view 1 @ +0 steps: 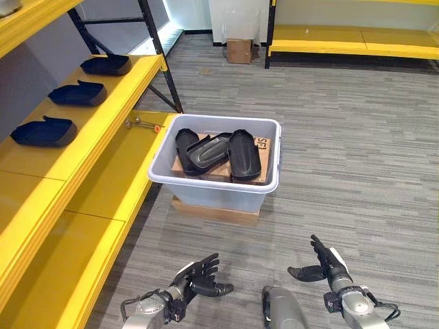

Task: Move parts from the plastic box to the shelf.

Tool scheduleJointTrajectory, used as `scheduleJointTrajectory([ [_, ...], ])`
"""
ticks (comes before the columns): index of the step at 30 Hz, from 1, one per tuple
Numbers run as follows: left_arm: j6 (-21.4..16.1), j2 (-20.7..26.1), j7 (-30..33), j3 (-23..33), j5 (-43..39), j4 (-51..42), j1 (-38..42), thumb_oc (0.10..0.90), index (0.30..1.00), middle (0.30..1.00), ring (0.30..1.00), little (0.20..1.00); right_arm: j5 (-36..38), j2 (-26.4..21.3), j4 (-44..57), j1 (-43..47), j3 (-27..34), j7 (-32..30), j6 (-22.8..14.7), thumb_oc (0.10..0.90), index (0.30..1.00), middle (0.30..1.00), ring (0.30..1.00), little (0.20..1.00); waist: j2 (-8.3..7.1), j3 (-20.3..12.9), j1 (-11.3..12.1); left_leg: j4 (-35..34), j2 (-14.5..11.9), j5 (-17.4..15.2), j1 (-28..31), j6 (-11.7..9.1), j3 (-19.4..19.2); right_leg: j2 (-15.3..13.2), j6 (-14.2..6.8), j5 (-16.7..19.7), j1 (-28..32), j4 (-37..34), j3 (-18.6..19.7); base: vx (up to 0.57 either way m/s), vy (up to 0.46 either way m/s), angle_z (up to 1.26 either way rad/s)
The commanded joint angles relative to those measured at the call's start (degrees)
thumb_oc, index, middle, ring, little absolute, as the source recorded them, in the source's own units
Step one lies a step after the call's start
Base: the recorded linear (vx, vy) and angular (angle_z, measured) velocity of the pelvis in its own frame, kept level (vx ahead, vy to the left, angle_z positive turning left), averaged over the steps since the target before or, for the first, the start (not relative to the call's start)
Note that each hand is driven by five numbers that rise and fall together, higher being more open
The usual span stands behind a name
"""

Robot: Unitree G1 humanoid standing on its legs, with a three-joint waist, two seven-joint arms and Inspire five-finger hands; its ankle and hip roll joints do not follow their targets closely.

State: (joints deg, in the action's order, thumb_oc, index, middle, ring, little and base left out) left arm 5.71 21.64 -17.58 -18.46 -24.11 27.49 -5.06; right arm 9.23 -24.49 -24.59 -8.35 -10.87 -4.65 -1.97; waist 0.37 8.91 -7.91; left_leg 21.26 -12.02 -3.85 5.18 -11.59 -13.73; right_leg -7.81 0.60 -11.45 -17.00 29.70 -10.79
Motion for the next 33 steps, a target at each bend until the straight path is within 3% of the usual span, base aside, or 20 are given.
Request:
scheduleJointTrajectory([
  [1,-4.4,-0.01,2.23,0.92,-1.45,-1.91,-0.55,0.9,1.0,1.0,1.0,1.0,1.09,-2.19,4.87,1.58,0.57,-0.1,-5.64,0.9,1.0,1.0,1.0,1.0,-2.03,-3.73,0.64,29.56,8.44,0.76,-5.43,6.65,-5.65,3.82,1.03,6.16,9.5,-21.43,-4.35,0.19,-0.07,0.05],
  [3,-3.85,0.05,2.64,2.27,-2.28,-1.81,-0.45,0.9,1.0,1.0,1.0,1.0,1.04,-2.39,5.28,1.49,0.88,0.15,-5.57,0.9,1.0,1.0,1.0,1.0,-1.26,-2.8,1.22,31.28,5.32,-1.13,-8.62,6.4,-6.29,4.94,1.26,4.32,11.58,-21.01,-3.97,0.2,0.027,-0.13],
  [5,-4.16,0.0,3.52,3.34,-2.8,-1.43,-0.91,0.9,1.0,1.0,1.0,1.0,0.98,-2.38,5.36,1.48,1.44,0.77,-5.99,0.9,1.0,1.0,1.0,1.0,-1.26,-1.92,1.54,26.17,3.63,-2.23,-9.07,7.28,-7.85,4.92,1.01,3.72,13.2,-20.85,-3.86,0.16,0.139,0.02],
  [8,-5.36,0.58,4.47,4.38,-4.54,-1.36,-2.08,0.9,1.0,1.0,1.0,1.0,1.02,-2.14,5.7,1.49,2.37,0.6,-6.02,0.9,1.0,1.0,1.0,1.0,-1.61,-0.73,1.5,12.15,0.66,-1.62,-8.87,8.36,-11.25,4.27,-0.12,3.35,16.01,-20.84,-2.92,0.2,0.242,0.2],
  [9,-5.65,0.91,4.51,4.96,-5.16,-1.57,-2.81,0.9,1.0,1.0,1.0,1.0,1.27,-2.21,5.91,1.04,2.68,0.31,-6.33,0.9,1.0,1.0,1.0,1.0,-1.75,-0.23,2.11,6.21,-0.14,0.02,-9.87,8.23,-11.06,3.78,-0.75,2.86,18.03,-21.0,-2.24,0.26,0.299,0.32],
  [11,-6.03,0.85,4.64,6.0,-5.32,-1.61,-3.8,0.9,1.0,1.0,1.0,1.0,1.66,-2.26,6.09,0.73,2.78,0.37,-6.85,0.9,1.0,1.0,1.0,1.0,-1.61,0.15,3.27,-0.41,-0.44,2.1,-10.85,7.74,-9.44,3.45,-1.42,2.25,19.7,-20.88,-1.69,0.3,0.335,0.26],
  [12,-7.11,0.48,4.62,7.63,-4.94,-1.23,-5.59,0.9,1.0,1.0,1.0,1.0,1.95,-2.52,6.57,0.65,2.33,0.76,-7.45,0.9,1.0,1.0,1.0,1.0,-0.84,0.47,5.32,-10.44,-2.28,8.68,-12.19,6.57,-5.96,3.77,-1.67,2.0,20.9,-20.36,-0.72,0.31,0.333,0.05],
  [15,-8.51,0.15,4.45,9.61,-5.13,-0.65,-7.55,0.9,1.0,1.0,1.0,1.0,2.07,-2.89,7.29,0.9,1.51,1.32,-7.13,0.9,1.0,1.0,1.0,1.0,-0.38,0.94,7.21,-17.4,-6.19,14.72,-12.89,4.66,0.09,3.73,-2.36,0.67,21.8,-18.59,1.88,0.38,0.39,-0.44],
  [17,-9.47,-0.25,3.44,11.4,-6.09,0.22,-8.62,0.9,1.0,1.0,1.0,1.0,1.73,-3.48,7.84,1.07,1.27,2.37,-6.48,0.9,1.0,1.0,1.0,1.0,-0.05,1.39,7.83,-18.83,-8.51,14.71,-12.55,4.33,3.08,2.48,-3.07,-1.72,21.35,-13.72,3.69,0.46,0.562,-0.81],
  [19,-9.59,-0.18,1.9,11.97,-6.69,0.85,-8.42,0.9,1.0,1.0,1.0,1.0,2.25,-3.82,7.95,1.23,1.26,2.56,-6.16,0.9,1.0,1.0,1.0,1.0,0.36,1.46,7.68,-18.49,-8.78,13.65,-11.36,4.32,2.11,1.84,-3.56,-3.27,20.94,-10.7,3.45,0.37,0.537,-0.6],
  [22,-8.72,0.3,0.43,11.0,-2.27,2.42,-5.63,0.9,1.0,1.0,1.0,1.0,3.94,-3.05,7.62,0.91,1.42,1.96,-4.86,0.9,1.0,1.0,1.0,1.0,1.24,1.23,7.08,-14.59,-7.82,10.94,-10.6,4.44,1.6,0.17,-4.17,-6.58,19.72,-3.95,2.69,0.37,0.539,-0.17],
  [24,-8.34,0.37,0.43,9.44,-2.24,3.18,-3.39,0.9,1.0,1.0,1.0,1.0,5.03,-2.39,7.62,0.79,1.28,3.72,-5.08,0.9,1.0,1.0,1.0,1.0,0.77,0.98,6.91,-11.65,-6.04,7.95,-10.5,5.65,0.66,-0.99,-4.43,-7.96,20.57,-1.97,1.2,0.35,0.483,0.18],
  [25,-8.08,0.66,0.92,8.42,-2.48,3.47,-2.01,0.9,1.0,1.0,1.0,1.0,3.9,-1.79,8.59,0.68,0.75,4.7,-5.08,0.9,1.0,1.0,1.0,1.0,0.35,0.61,6.94,-11.01,-3.74,6.24,-9.95,6.99,-0.16,-1.87,-5.0,-7.53,20.71,-0.12,0.47,0.28,0.405,0.08],
  [26,-8.08,0.67,0.95,8.36,-2.43,3.49,-1.93,0.9,1.0,1.0,1.0,1.0,3.83,-1.71,8.69,0.65,0.7,4.71,-5.0,0.9,1.0,1.0,1.0,1.0,0.25,0.6,6.95,-11.02,-3.49,6.13,-9.87,7.11,-0.21,-2.0,-5.09,-7.44,20.68,0.05,0.46,0.31,0.457,-0.04],
  [30,-7.71,1.78,-0.18,7.49,-1.19,3.03,-1.23,0.9,1.0,1.0,1.0,1.0,3.65,-0.04,9.44,1.87,-0.26,3.24,-3.81,0.9,1.0,1.0,1.0,1.0,-1.18,-0.55,7.94,-11.24,2.29,2.83,-8.88,10.98,-1.13,-3.33,-7.68,-3.52,20.78,3.58,0.52,0.27,0.369,0.03],
  [31,-7.51,2.6,-0.88,7.08,0.08,2.88,-1.13,0.9,1.0,1.0,1.0,1.0,4.31,0.74,8.8,3.08,-0.6,2.1,-3.7,0.9,1.0,1.0,1.0,1.0,-1.97,-1.43,9.21,-10.56,4.61,0.79,-9.35,12.98,-2.37,-4.52,-8.68,-1.65,21.49,5.03,-1.34,0.27,0.421,-0.05],
  [33,-7.78,2.66,-0.66,6.83,1.1,3.24,-1.0,0.9,1.0,1.0,1.0,1.0,4.31,1.31,8.16,3.99,-0.98,1.25,-3.6,0.9,1.0,1.0,1.0,1.0,-2.27,-1.93,10.31,-10.34,6.26,-0.37,-9.16,14.46,-3.26,-6.34,-8.92,1.19,21.13,7.07,-2.82,0.15,0.293,-0.26],
])
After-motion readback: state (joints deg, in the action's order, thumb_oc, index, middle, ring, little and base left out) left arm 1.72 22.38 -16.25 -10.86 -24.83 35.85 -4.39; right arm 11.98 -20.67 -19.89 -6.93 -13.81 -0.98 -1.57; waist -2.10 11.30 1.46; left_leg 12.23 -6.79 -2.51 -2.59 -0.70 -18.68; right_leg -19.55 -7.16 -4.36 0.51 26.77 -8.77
